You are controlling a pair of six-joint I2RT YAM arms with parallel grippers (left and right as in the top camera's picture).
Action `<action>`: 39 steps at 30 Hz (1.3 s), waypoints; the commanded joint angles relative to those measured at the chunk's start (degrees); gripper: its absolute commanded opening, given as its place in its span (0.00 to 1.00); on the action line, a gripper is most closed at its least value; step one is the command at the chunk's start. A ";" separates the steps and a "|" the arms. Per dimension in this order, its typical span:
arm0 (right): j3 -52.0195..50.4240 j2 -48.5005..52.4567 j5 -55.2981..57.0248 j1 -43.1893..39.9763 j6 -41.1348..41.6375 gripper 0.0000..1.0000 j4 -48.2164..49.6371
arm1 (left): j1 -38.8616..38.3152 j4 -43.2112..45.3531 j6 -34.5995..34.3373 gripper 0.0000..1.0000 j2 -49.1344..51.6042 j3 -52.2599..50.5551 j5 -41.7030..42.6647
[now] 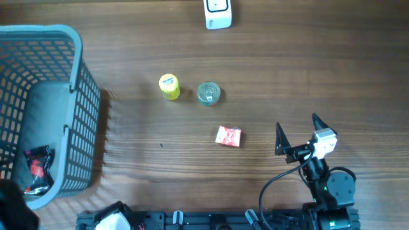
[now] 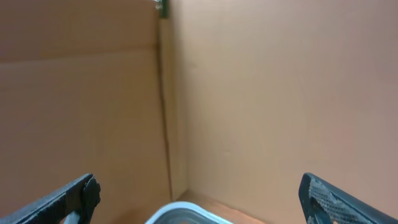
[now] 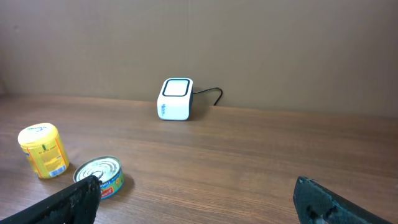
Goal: Scan the item barcode
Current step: 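Lower the left gripper into the basket toward the hex wrench package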
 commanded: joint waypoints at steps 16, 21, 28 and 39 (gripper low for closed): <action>-0.04 -0.04 0.76 0.24 -0.35 1.00 0.33 | -0.44 11.74 3.76 1.00 -2.25 -24.41 -13.51; -0.04 -0.04 0.76 0.22 -0.35 1.00 0.33 | 6.99 -1.99 0.35 1.00 7.39 -22.32 -2.16; -0.04 -0.04 0.76 0.22 -0.35 1.00 0.33 | 19.63 -15.32 -3.23 1.00 14.38 -22.32 9.84; -0.04 -0.04 0.76 0.22 -0.35 1.00 0.33 | 21.31 -22.40 2.73 1.00 14.86 -22.56 8.07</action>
